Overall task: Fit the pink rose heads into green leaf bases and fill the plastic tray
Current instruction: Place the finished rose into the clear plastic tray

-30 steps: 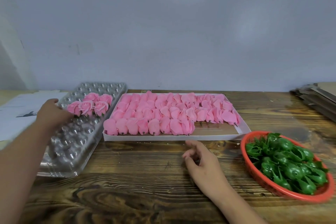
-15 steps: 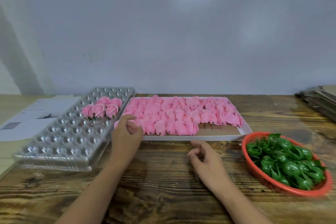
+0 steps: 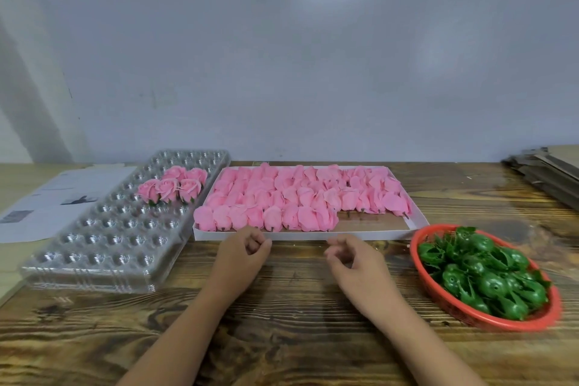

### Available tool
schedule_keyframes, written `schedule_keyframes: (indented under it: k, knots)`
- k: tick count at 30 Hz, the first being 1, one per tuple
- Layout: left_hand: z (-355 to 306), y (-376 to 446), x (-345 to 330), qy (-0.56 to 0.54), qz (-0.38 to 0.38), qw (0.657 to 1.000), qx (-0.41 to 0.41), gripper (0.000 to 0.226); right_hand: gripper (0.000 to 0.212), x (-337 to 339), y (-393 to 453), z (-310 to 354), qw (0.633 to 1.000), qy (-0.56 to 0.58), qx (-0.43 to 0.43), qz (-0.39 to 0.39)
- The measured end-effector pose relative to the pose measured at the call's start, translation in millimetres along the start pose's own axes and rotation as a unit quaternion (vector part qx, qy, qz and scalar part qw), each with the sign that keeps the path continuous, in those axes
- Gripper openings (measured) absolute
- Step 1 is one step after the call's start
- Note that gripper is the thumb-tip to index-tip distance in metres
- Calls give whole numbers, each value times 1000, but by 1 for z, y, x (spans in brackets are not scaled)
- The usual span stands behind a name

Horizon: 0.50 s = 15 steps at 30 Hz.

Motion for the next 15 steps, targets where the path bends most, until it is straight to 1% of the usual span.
schedule_keyframes:
  k: [3, 5, 7, 9, 11, 13, 15]
  knots:
    - [1, 1, -2, 10, 5, 1000, -1, 16, 17, 36, 4, 32, 998, -46, 37, 17]
    - [1, 1, -1, 18, 3, 1000, -3, 17, 12, 64, 8, 49, 994, -97, 41, 26]
    - [1, 1, -2, 24, 2, 1000, -4, 17, 14, 92, 15, 50, 982, -187, 17, 32]
    - [2, 1, -3, 24, 3, 1000, -4, 17, 18, 115, 23, 39, 958, -282, -31, 48]
    - [2, 2, -4, 23, 6, 1000, -2, 17, 18, 132, 27, 20, 928, -353, -89, 76]
    - [2, 2, -4, 19, 8, 1000, 0, 16, 14, 141, 27, 5, 901, -404, -120, 102]
    - [2, 2, -4, 13, 7, 1000, 1, 16, 13, 144, 25, -6, 883, -432, -142, 119]
Point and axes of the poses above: each hand's wrist, its own y-axis towards the middle knuckle, its own x-axis out of the back of the hand, z = x × y, the point moved 10 cm from there along y, towards the middle knuckle, and after that the axes turned 2 degrees about z, right-handed, at the moved point
